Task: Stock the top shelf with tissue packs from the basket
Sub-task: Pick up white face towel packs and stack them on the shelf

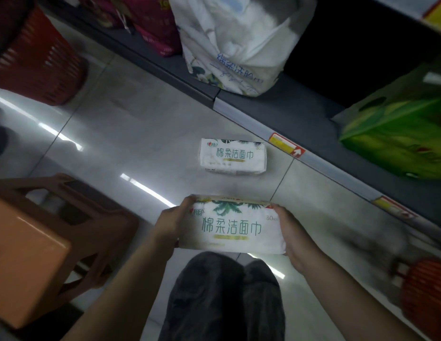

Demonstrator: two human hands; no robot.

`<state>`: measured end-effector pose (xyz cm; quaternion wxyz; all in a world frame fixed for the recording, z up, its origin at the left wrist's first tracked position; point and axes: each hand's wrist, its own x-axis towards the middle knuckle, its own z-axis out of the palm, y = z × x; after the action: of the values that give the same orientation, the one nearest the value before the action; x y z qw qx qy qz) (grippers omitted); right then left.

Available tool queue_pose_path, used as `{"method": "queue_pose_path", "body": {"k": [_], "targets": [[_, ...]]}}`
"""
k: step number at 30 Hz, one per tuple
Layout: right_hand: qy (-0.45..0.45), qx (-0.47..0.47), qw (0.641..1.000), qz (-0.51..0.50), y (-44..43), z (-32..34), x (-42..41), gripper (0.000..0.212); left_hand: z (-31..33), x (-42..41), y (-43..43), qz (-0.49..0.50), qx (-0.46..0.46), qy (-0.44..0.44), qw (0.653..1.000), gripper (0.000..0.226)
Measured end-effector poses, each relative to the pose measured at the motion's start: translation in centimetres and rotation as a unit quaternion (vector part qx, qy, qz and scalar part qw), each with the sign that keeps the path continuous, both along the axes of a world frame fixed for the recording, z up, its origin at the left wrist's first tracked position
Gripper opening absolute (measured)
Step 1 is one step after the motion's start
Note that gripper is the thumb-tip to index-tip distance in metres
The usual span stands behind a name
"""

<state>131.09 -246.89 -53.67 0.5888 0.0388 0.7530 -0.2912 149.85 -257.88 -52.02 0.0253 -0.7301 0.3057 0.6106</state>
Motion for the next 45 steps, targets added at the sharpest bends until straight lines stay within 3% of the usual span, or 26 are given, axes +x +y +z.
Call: {"method": "queue_pose_path", "body": {"k": [5, 17, 23, 29, 34, 39, 45], "targets": [[-0.009, 0.003, 1.0, -0.018, 2.0, 5.9, -1.1, 0.033, 6.1, -1.1, 0.7, -0.058, -0.029, -0.007, 0.998, 0.03], [0.026, 0.029, 0.993, -0.109, 4.7, 21.9, -5.4, 0.031, 21.9, -5.7, 1.8, -0.062, -0.009, 0.031, 0.998, 0.049], [0.049, 0.025, 0.993, -0.108, 5.9, 30.7, -4.9, 0.032, 29.6, -5.9, 2.5, -0.065, -0.034, 0.034, 0.997, 0.044], [0.13, -0.02, 0.988, -0.086, 6.4, 38.3, -5.3, 0.033, 36.7, -5.3, 5.8, 0.005, -0.051, 0.035, 0.998, 0.042], [0.142, -0.038, 0.987, -0.068, 6.6, 43.7, -5.8, 0.032, 42.0, -5.7, 6.7, 0.029, -0.069, 0.059, 0.995, 0.039], [0.17, -0.057, 0.981, -0.075, 7.7, 49.4, -6.7, 0.034, 47.7, -7.2, 6.7, -0.006, -0.106, 0.061, 0.993, 0.04], [0.19, -0.104, 0.969, -0.115, 10.3, 57.2, -7.4, 0.029, 54.8, -8.1, 7.6, -0.059, -0.148, 0.134, 0.978, 0.034]]}}
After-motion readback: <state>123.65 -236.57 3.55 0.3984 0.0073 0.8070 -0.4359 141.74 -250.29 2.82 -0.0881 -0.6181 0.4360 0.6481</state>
